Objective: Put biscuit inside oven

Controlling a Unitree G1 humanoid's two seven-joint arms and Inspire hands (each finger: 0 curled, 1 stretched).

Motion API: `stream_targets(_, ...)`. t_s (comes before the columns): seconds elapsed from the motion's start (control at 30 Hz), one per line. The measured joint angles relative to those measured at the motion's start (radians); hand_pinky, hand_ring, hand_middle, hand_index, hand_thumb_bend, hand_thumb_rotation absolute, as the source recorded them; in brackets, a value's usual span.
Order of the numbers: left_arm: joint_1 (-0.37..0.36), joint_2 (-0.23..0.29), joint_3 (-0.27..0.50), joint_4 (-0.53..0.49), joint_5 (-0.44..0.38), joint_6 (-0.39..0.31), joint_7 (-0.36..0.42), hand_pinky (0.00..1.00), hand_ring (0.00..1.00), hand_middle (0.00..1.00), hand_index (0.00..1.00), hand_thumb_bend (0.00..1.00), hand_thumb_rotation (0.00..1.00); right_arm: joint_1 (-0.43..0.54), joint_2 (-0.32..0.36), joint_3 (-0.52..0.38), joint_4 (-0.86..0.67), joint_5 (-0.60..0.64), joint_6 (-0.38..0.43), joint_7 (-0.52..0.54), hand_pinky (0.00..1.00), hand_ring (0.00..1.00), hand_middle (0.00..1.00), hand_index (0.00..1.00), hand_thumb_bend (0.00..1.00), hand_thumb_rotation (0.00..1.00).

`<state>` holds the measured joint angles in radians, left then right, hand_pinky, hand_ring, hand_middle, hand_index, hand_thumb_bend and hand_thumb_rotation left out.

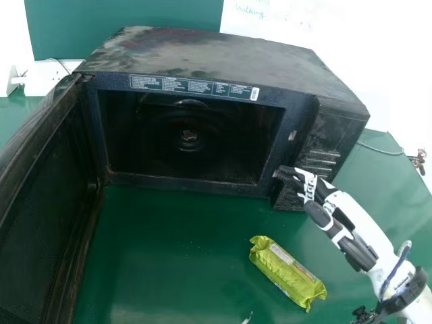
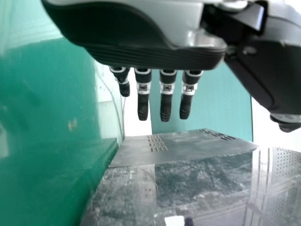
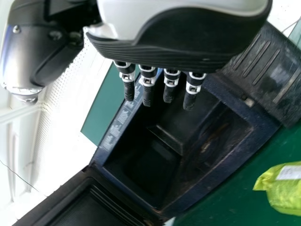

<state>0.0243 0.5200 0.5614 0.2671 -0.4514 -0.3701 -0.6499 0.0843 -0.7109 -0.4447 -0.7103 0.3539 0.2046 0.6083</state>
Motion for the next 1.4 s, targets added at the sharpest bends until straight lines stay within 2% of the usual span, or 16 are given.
stream_targets(0.13,0.0,0.0,0.0,0.0,0.0,0.0,0.001,0.78,0.87,0.9,0.9,1.0,0.62,0.014,-0.006,-0.001,-0.002,-0.04,-0.021,0.008,0.94,1.0,0.98,1.0,0.92,1.0)
stream_targets(0.17,0.0,0.0,0.0,0.0,0.0,0.0,0.0,0.8,0.87,0.89,0.91,1.0,0.66,0.017,-0.008,-0.002,-0.002,-0.055,-0.03,0.012,0.95,1.0,0.99,1.0,0.92,1.0)
stream_targets(0.27,0.0,0.0,0.0,0.0,0.0,0.0,-0.002,0.85,0.86,0.88,0.91,1.0,0.68,0.027,-0.027,-0.005,-0.002,-0.106,-0.048,0.02,0.95,1.0,0.99,1.0,0.92,1.0)
stream_targets(0.33,0.0,0.0,0.0,0.0,0.0,-0.001,-0.004,0.85,0.85,0.88,0.91,1.0,0.7,0.037,-0.039,-0.012,-0.001,-0.136,-0.062,0.027,0.95,1.0,0.99,1.0,0.92,1.0)
stream_targets(0.53,0.001,0.0,0.0,0.0,0.0,-0.001,-0.003,0.87,0.87,0.9,0.92,1.0,0.67,0.054,-0.071,-0.034,0.0,-0.176,-0.072,0.056,0.94,1.0,0.98,1.0,0.93,1.0)
stream_targets(0.67,0.004,0.0,0.0,-0.001,0.0,-0.001,0.002,0.83,0.85,0.9,0.91,1.0,0.7,0.058,-0.081,-0.043,0.0,-0.197,-0.086,0.068,0.94,1.0,0.98,1.0,0.92,1.0)
stream_targets(0.97,0.008,0.0,0.0,-0.011,0.0,-0.001,0.003,0.87,0.86,0.9,0.92,1.0,0.76,0.094,-0.152,-0.066,-0.004,-0.344,-0.116,0.118,0.95,1.0,0.98,1.0,0.92,1.0)
stream_targets(1.17,0.011,0.0,0.0,-0.022,0.0,0.0,0.008,0.94,0.87,0.9,0.93,1.0,0.77,0.129,-0.191,-0.077,-0.029,-0.45,-0.112,0.155,0.95,1.0,0.98,1.0,0.92,1.0)
stream_targets(1.3,0.015,0.0,0.0,-0.025,-0.001,0.002,0.008,0.88,0.85,0.89,0.91,1.0,0.78,0.135,-0.194,-0.079,-0.038,-0.516,-0.148,0.157,0.94,1.0,0.98,1.0,0.92,1.0)
stream_targets(1.4,0.02,0.0,0.0,-0.027,0.0,0.002,0.01,0.87,0.85,0.89,0.91,1.0,0.78,0.138,-0.194,-0.079,-0.041,-0.554,-0.178,0.157,0.94,1.0,0.98,1.0,0.92,1.0)
